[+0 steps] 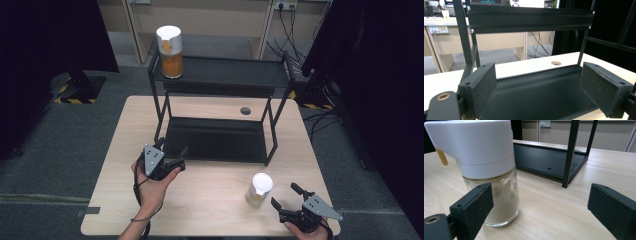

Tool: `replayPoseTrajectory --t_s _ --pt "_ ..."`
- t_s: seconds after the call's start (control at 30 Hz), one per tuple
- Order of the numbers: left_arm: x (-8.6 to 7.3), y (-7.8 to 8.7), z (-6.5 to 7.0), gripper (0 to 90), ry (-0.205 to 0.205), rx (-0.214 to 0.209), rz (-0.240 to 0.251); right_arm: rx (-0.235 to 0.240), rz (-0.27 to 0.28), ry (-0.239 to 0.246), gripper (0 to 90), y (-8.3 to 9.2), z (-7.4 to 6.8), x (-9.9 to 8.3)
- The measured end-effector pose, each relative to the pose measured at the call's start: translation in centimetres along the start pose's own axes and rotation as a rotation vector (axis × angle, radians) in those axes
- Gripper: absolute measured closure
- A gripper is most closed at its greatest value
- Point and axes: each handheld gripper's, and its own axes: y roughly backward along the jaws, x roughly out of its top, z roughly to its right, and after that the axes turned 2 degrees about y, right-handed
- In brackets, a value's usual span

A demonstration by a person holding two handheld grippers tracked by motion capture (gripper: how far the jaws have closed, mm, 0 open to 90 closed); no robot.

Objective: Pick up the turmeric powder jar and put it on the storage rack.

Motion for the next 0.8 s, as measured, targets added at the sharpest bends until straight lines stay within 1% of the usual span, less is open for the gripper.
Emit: replayPoseTrajectory --t_s 0.3,0.57,0.67,0.8 --pt "-1.9 0.3 -0.1 13.3 0.023 0.002 -0.029 0.000 0.001 0.001 6.7 0.0 0.0 0.0" --pt "-3.3 0.6 -0.1 13.3 0.033 0.000 -0.057 -0.001 -0.001 0.002 6.8 0.0 0.0 0.0" --pt "-3.9 0.7 0.0 13.4 0.044 -0.003 -0.058 -0.001 0.000 0.002 6.8 0.0 0.0 0.0" --pt "-4.5 0.7 0.0 13.3 0.055 -0.007 -0.077 -0.001 0.000 0.002 6.8 0.0 0.0 0.0"
